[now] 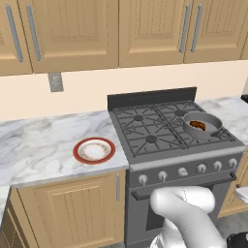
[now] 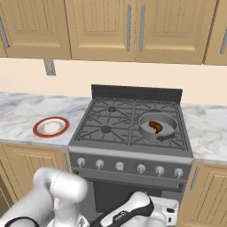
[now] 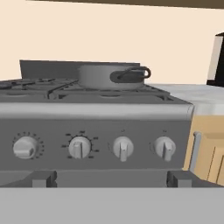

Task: Retrieve the frozen meat and place it in the pot on a burner. Then turn the burner on.

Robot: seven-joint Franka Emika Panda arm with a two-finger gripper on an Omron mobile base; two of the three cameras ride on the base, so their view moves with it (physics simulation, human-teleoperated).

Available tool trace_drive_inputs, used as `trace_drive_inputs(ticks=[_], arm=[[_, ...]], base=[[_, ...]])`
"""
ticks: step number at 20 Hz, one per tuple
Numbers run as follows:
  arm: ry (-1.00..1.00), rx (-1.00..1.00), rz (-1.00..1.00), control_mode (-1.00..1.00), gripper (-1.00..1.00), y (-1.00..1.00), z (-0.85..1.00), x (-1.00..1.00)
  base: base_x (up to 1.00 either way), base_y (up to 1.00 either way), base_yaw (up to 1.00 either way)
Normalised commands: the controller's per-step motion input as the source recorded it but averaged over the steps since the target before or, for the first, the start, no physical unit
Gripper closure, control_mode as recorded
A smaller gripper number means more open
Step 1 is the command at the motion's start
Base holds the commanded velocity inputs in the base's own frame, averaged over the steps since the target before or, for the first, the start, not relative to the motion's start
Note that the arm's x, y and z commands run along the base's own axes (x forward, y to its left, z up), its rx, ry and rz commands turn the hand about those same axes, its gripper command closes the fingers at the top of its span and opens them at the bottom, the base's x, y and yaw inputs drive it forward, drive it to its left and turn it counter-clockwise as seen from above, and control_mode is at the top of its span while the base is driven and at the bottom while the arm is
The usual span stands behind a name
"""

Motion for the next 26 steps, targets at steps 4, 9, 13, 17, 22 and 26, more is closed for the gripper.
trace_drive_inputs(ticks=[4,9,13,17,22,26], arm=[[0.0,0.0,0.0,-1.0,-1.0,-0.25,-0.22,0.34],[0.0,0.0,0.0,-1.0,-1.0,-0.41,-0.27,0.33],[0.0,0.0,0.0,-1.0,-1.0,-0.5,-0.17,0.36],[0.0,0.03,0.02,-1.0,-1.0,-0.5,-0.03,0.4],[-0.04,0.06,0.07,-1.0,-1.0,-0.39,-0.02,0.37],[0.0,0.0,0.0,-1.0,-1.0,-0.13,-0.17,0.25]], base=[[0.0,0.0,0.0],[0.0,0.0,0.0],[0.0,0.0,0.0],[0.0,0.0,0.0],[0.0,0.0,0.0],[0.0,0.0,0.0]])
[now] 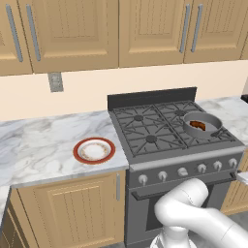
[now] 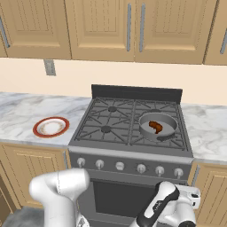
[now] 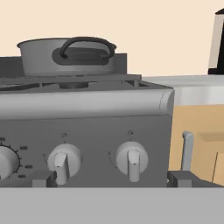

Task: Retrieve the frozen meat and place it in the pot on a burner. Then turn the burner on.

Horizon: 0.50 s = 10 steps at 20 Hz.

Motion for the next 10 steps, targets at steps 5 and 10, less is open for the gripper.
trace_drive_inputs(ticks=[5,10], arm=[[0.0,0.0,0.0,-1.0,-1.0,-0.07,-0.11,0.06],[0.04,-0.01,0.0,-1.0,-1.0,-0.01,-0.02,0.01]], base=[[0.0,0.0,0.0],[0.0,0.0,0.0]])
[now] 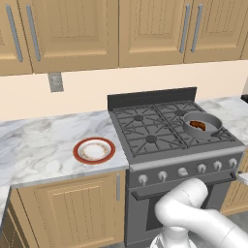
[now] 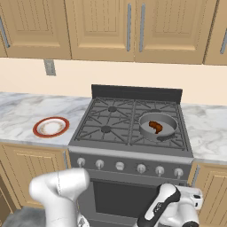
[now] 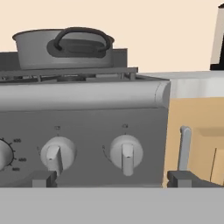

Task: Retrieve the frozen meat and place it in the pot on a burner. Then turn the burner on.

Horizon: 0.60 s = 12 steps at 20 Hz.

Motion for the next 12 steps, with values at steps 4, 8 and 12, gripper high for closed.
trace_drive_inputs(ticks=[4,8,12], arm=[[0.13,-0.05,-0.05,-1.0,-1.0,-0.14,-0.09,0.05],[0.07,-0.04,-0.06,-1.0,-1.0,-0.05,-0.03,0.05],[0.0,0.0,0.0,-1.0,-1.0,0.0,0.0,0.0]], base=[[0.0,0.0,0.0],[0.0,0.0,0.0],[0.0,0.0,0.0]])
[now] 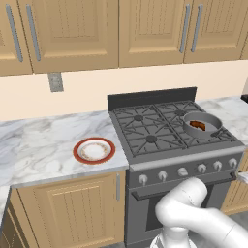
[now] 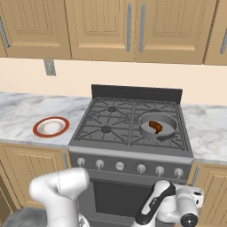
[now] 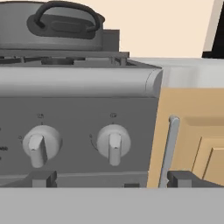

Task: Retrieve the frozen meat and place it in the pot on a burner. Then turn the burner on.

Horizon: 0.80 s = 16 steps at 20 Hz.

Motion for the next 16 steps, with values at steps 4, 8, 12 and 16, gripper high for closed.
trace_drive_inputs(ticks=[4,8,12,16], arm=[[-0.02,0.0,0.0,-1.0,-1.0,0.0,0.0,0.15],[-0.06,0.0,0.0,-1.0,-1.0,0.0,-0.02,0.19],[-0.05,0.0,0.02,-1.0,-1.0,-0.08,0.0,0.26],[-0.02,0.0,0.01,-1.0,-1.0,-0.04,-0.05,0.27]], base=[[0.0,0.0,0.0],[0.0,0.0,0.0],[0.0,0.0,0.0],[0.0,0.0,0.0]])
